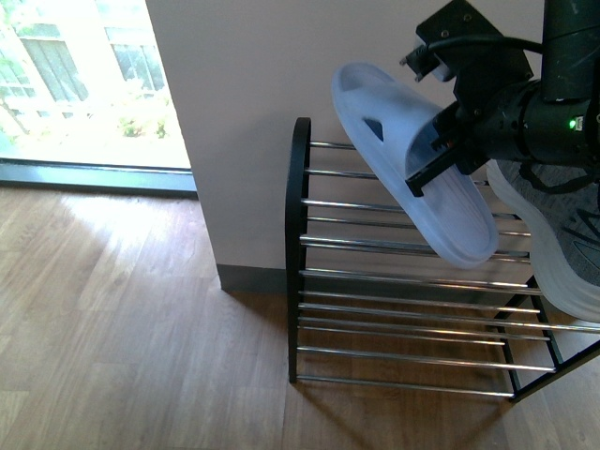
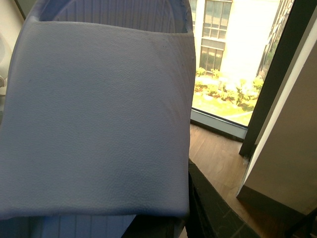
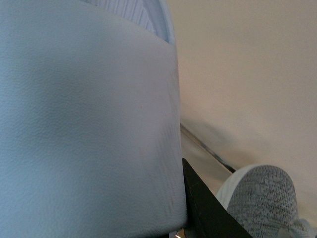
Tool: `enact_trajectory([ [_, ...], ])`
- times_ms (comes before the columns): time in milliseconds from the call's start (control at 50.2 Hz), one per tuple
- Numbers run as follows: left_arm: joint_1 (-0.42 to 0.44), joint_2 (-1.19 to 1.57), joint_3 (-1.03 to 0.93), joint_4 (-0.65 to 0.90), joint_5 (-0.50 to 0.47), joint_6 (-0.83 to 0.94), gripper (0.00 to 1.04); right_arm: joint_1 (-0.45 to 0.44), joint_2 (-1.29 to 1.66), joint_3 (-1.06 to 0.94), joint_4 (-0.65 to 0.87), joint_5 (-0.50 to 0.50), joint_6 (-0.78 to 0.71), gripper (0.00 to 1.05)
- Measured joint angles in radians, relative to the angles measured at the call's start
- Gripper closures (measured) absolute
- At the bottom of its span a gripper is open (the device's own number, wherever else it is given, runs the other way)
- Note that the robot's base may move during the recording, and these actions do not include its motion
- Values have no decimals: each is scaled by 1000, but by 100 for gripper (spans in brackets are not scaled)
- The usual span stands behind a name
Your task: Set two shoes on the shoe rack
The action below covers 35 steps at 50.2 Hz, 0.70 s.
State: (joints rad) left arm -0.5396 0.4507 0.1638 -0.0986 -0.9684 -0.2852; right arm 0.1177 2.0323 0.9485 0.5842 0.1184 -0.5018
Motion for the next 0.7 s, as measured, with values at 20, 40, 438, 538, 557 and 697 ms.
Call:
enact_trajectory([
  [20, 0, 0, 0, 0, 0, 0, 103, -3, 7, 5, -10, 3, -15, 103],
  [40, 0, 0, 0, 0, 0, 0, 103, -8, 15, 9, -11, 10, -30, 103],
  [438, 0, 0, 0, 0, 0, 0, 103, -90, 113, 114, -82, 167, -150, 103],
  [538, 0, 0, 0, 0, 0, 0, 103, -114, 138, 150, -134, 204, -136, 103],
  [557, 0, 0, 0, 0, 0, 0, 103, -117, 141, 157, -146, 212, -126, 103],
  [697, 0, 0, 0, 0, 0, 0, 103, -131, 153, 207, -235, 245, -56, 103],
])
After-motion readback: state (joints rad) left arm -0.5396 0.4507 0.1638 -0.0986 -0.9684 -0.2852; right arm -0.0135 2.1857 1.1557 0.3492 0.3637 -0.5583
